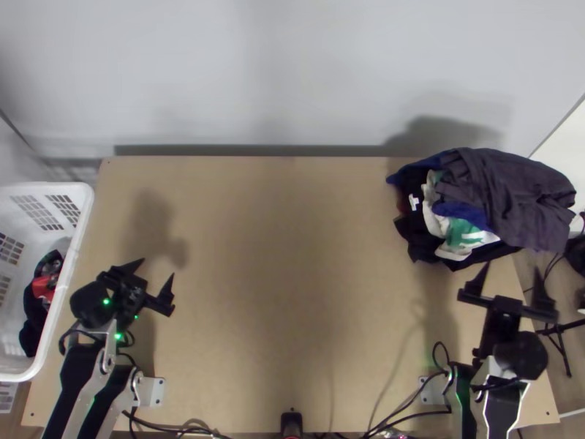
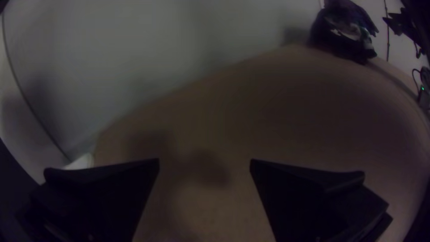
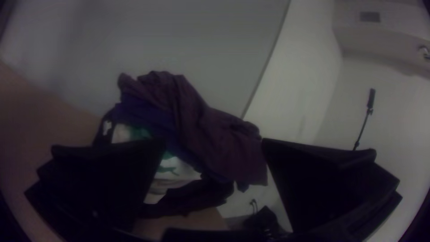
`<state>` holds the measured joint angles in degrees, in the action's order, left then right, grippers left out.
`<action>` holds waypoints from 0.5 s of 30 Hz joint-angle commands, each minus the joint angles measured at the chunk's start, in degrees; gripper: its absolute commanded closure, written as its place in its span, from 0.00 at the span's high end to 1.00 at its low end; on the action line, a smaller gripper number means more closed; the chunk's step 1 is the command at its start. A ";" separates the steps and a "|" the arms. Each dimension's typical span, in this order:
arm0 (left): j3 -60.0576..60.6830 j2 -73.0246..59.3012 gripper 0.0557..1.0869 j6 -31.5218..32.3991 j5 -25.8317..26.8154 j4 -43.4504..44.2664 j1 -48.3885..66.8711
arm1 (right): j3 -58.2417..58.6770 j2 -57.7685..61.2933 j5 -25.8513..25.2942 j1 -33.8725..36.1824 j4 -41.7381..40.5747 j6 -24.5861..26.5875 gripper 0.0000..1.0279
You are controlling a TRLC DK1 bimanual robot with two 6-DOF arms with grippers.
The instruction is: Fold the t-shirt
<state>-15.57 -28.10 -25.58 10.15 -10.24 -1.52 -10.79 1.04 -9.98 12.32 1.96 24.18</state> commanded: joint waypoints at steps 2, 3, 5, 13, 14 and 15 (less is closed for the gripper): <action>6.78 4.81 0.95 -0.70 0.31 4.88 3.01 | 5.16 -1.39 -1.01 -5.55 0.77 -1.95 0.96; 7.58 7.00 0.95 -0.70 0.31 4.97 3.01 | 5.16 -1.39 -1.01 -5.46 1.47 -1.77 0.96; 9.07 10.52 0.95 -0.61 -0.13 4.88 3.01 | 5.16 -1.39 -1.01 -5.46 4.20 -1.77 0.96; 11.09 27.92 0.95 -1.31 -0.40 -2.24 0.55 | 5.34 -1.39 -0.92 -5.64 7.18 -2.04 0.96; 11.09 27.83 0.95 -1.31 -0.40 -2.24 0.55 | 5.34 -1.39 -0.92 -5.72 7.36 -2.12 0.96; 11.09 27.92 0.95 -1.40 -0.40 -2.50 0.46 | 5.34 -1.39 -0.92 -5.81 7.54 -2.04 0.96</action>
<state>-5.96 -7.84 -26.59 9.98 -9.72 0.01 -5.91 -0.25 -10.96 7.14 7.81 22.31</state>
